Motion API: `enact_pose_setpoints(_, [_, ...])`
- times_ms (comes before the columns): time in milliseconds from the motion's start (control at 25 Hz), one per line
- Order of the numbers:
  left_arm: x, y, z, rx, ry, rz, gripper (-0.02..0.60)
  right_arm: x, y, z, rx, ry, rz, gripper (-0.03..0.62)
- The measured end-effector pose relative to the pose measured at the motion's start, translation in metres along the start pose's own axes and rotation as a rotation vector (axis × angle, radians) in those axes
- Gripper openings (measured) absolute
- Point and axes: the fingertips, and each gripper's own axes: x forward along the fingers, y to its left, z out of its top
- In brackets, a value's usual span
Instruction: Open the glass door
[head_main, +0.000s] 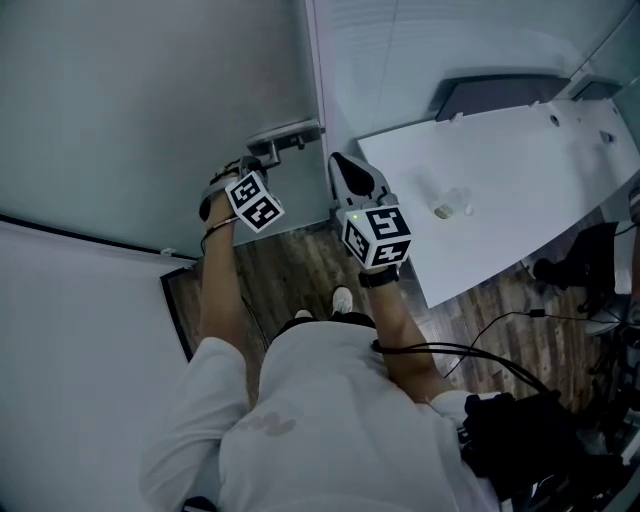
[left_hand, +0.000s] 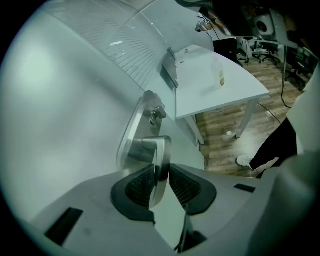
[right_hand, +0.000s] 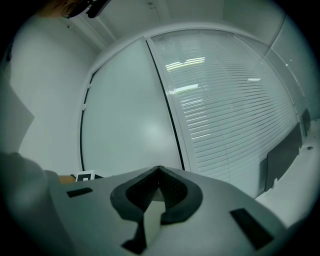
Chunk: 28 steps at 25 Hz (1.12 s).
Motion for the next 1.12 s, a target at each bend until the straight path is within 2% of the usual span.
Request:
enact_pose_setpoints(280, [-0.012,-0.007,-0.004,0.103,-0.051,0.025,0.077,-0.011,0.025,-0.011,0.010,0.023,-0.048,-0.003])
enact_pose_setpoints(480, [-0.022,-0.023,-0.004,0.144,-0.091,0.028,0.077,-0.032,0.056,-0.015,-0.013,0.025,-0.077,-0.003])
enact_pose_setpoints(840, [-0.046,-0.050,-0.006,0.163,-0.150,0.028,0.077,-0.069,0.103,-0.021,-0.036,0.021,-0.158,-0.003])
enact_pose_setpoints(1120, [-0.065,-0.079,-0.013,0.192,-0.186,0.028,0.077,-0.120,0.128,-0.055,-0.037,0.068,-0.254,-0.003])
